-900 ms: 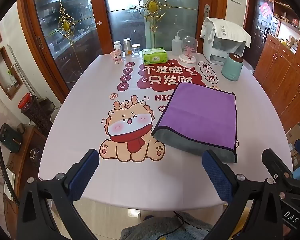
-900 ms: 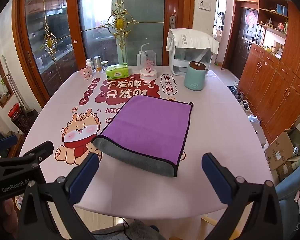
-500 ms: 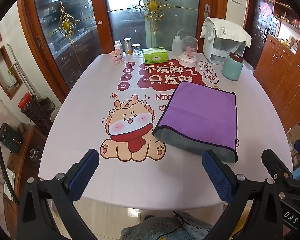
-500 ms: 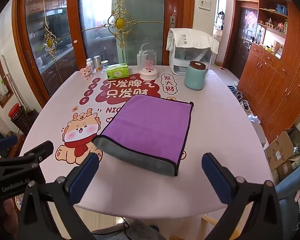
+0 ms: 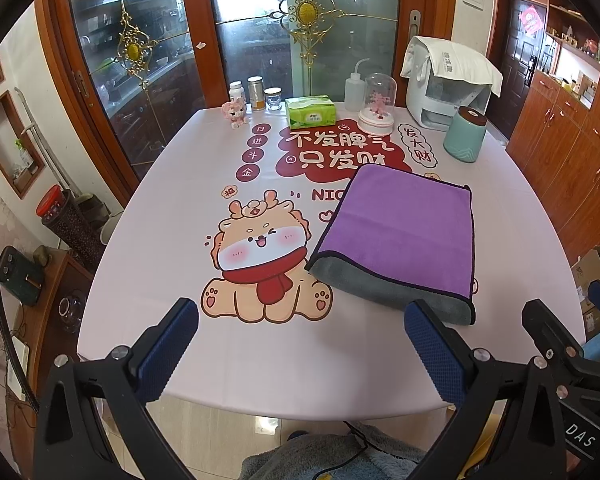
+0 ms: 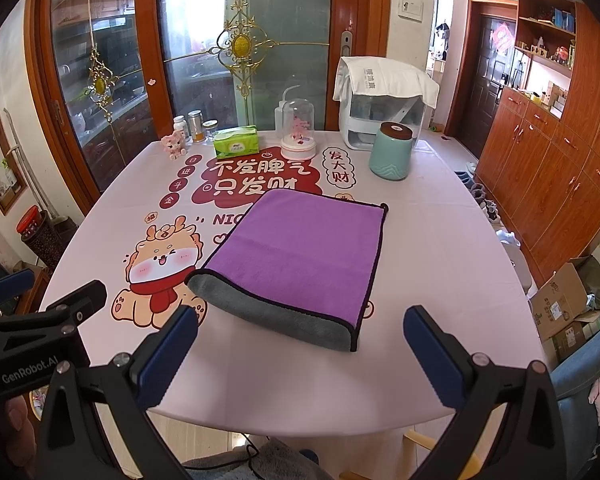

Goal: Fold towel

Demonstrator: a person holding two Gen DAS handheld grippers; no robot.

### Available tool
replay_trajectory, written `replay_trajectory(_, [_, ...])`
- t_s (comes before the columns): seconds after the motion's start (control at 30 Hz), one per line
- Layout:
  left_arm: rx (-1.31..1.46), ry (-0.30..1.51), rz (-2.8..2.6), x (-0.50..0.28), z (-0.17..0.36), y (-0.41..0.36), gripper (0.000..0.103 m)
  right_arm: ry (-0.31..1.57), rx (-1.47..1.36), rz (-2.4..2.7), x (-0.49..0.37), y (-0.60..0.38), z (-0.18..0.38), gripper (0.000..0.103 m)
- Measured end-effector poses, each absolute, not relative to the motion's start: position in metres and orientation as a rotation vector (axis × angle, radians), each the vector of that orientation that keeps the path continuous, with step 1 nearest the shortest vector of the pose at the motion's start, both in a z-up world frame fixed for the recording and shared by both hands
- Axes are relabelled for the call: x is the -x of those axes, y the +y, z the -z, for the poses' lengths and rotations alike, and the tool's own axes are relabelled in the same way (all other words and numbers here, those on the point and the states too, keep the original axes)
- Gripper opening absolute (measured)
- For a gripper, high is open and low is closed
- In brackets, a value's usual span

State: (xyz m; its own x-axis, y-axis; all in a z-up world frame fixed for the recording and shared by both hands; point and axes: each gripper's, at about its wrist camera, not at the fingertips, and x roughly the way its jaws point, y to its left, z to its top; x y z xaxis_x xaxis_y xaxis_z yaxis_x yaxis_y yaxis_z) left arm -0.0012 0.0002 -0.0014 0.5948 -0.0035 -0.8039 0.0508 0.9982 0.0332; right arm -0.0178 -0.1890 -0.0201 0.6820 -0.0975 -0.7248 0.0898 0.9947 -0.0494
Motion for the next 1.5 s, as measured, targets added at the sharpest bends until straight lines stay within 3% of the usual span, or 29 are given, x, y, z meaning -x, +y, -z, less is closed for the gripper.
replay_trajectory(1.5, [-0.056,0.933,0.042,0.009,0.005,-0.01,0.102,0.835,0.007,0.11,0.024,-0.195,0.025,0.103])
